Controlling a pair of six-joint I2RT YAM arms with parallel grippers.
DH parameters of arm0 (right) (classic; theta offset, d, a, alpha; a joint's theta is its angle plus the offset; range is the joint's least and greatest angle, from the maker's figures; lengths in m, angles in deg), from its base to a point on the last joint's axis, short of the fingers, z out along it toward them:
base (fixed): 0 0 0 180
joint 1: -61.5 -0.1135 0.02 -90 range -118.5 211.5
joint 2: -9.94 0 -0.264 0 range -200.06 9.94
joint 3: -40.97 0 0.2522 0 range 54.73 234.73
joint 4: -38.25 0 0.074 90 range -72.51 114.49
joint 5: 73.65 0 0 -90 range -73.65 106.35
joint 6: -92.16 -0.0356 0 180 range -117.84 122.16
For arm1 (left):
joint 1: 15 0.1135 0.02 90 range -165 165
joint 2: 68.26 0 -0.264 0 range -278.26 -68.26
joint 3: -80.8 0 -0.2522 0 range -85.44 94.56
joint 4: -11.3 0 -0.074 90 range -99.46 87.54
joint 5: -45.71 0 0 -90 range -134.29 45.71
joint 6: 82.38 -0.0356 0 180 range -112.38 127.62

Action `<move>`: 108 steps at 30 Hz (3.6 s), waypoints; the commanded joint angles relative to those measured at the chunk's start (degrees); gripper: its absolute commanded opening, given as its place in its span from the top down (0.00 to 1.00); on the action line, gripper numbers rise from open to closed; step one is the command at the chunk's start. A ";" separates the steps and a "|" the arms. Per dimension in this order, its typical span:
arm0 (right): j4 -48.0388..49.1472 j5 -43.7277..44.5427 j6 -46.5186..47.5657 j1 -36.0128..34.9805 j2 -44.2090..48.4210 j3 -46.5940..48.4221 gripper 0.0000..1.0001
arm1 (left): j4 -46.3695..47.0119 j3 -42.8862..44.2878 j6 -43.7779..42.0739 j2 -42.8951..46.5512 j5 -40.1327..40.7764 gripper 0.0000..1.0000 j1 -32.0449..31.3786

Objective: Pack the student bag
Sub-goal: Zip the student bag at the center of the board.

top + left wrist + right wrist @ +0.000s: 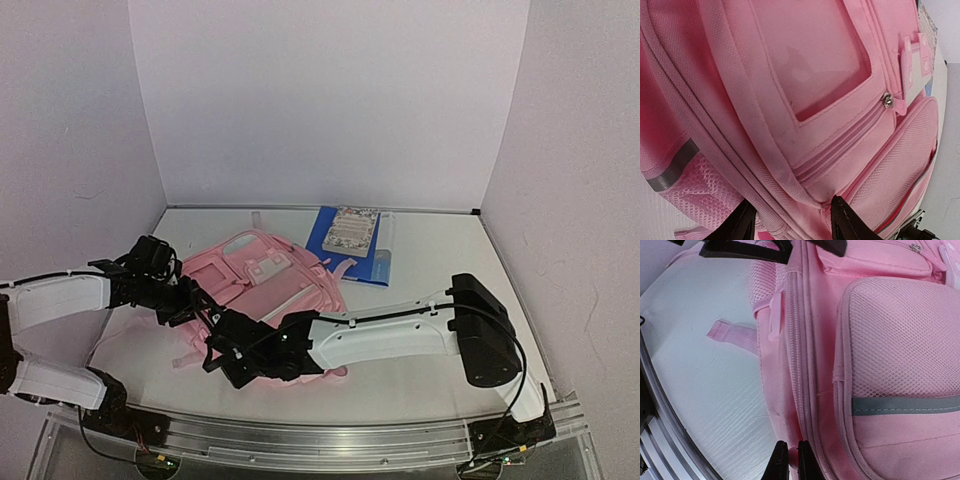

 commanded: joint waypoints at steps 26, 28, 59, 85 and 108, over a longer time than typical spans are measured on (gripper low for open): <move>0.46 0.58 2.66 0.21 -1.54 -1.44 1.00 | 2.23 -0.08 -0.73 -4.19 4.18 0.95 0.34; 1.07 -0.24 2.50 0.20 0.24 -2.65 1.00 | 2.01 0.58 -1.84 -4.71 4.77 0.99 0.62; 11.40 5.62 -11.12 -7.09 13.45 -15.32 1.00 | 3.04 20.60 -19.36 -14.06 -2.64 0.41 10.08; 19.19 7.84 -9.26 -7.18 18.34 -16.89 1.00 | -1.44 3.49 -1.80 -3.51 -2.58 0.83 1.38; 12.91 13.91 -12.93 -11.22 19.87 -25.22 1.00 | -1.30 15.01 -11.77 -9.96 -2.95 1.00 7.41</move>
